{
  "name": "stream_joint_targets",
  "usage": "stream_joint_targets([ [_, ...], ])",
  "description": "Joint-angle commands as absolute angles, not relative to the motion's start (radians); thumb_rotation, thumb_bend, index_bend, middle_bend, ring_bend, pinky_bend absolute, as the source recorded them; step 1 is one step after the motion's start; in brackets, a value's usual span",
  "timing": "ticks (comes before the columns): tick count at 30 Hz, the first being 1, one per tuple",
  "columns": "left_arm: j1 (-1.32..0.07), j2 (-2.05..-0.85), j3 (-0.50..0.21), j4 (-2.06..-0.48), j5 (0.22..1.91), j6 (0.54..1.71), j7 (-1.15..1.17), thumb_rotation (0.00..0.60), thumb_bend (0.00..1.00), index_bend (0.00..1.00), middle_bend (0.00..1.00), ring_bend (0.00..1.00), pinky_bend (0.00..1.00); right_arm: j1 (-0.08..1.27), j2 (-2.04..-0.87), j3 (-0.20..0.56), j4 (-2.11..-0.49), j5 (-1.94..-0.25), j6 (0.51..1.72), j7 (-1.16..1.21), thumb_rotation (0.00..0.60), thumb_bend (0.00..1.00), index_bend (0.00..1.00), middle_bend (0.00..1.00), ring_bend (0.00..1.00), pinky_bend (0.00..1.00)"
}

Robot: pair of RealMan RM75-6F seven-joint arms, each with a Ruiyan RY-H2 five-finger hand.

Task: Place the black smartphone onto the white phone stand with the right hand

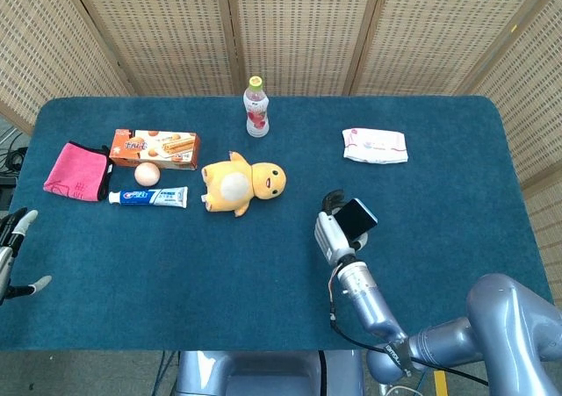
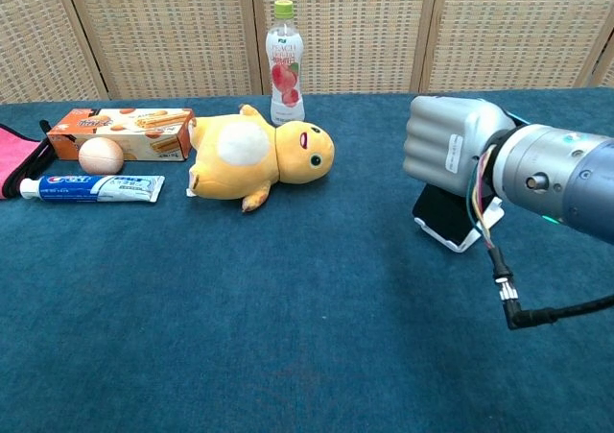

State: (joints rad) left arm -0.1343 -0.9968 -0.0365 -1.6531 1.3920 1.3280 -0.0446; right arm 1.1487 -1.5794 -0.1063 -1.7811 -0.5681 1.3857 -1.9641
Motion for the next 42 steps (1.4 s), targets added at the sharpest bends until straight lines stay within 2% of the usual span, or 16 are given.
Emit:
stream_joint_targets([
  [1,-0.134,-0.996,-0.036,-1.653,1.392,1.327,-0.045,0.600,0.00,0.00,0.00,0.00,0.00,1.150,-1.579,-0.110,-1.779,-0.569,1.387,-1.960,0.600,0.34,0.44,0.43,0.34,0.28],
  [5,-0.135,-0.997,-0.036,-1.652,1.392,1.327,-0.045,0.600,0.00,0.00,0.00,0.00,0.00,1.149,-1.574,-0.117,-1.777,-0.575,1.385,-1.947,0.600,0.34,0.42,0.32,0.31,0.28],
  [12,-0.134,-0.998,-0.035,-1.652,1.392,1.328,-0.041,0.600,0.00,0.00,0.00,0.00,0.00,1.146,-1.565,-0.132,-1.777,-0.583,1.383,-1.931,0.600,0.34,0.42,0.24,0.23,0.28],
  [17,-0.135,-1.000,-0.034,-1.651,1.391,1.326,-0.037,0.600,0.00,0.00,0.00,0.00,0.00,1.142,-1.559,-0.145,-1.772,-0.595,1.379,-1.917,0.600,0.34,0.34,0.16,0.15,0.28],
  [25,-0.135,-1.001,-0.034,-1.649,1.391,1.326,-0.038,0.600,0.00,0.00,0.00,0.00,0.00,1.135,-1.564,-0.156,-1.758,-0.600,1.376,-1.903,0.600,0.34,0.28,0.12,0.12,0.28],
  [30,-0.135,-1.002,-0.034,-1.650,1.390,1.326,-0.036,0.600,0.00,0.00,0.00,0.00,0.00,1.131,-1.565,-0.157,-1.751,-0.603,1.377,-1.896,0.600,0.34,0.21,0.08,0.08,0.28],
  [42,-0.136,-1.001,-0.034,-1.652,1.389,1.325,-0.034,0.600,0.00,0.00,0.00,0.00,0.00,1.123,-1.566,-0.160,-1.742,-0.598,1.382,-1.891,0.600,0.34,0.18,0.06,0.07,0.28],
])
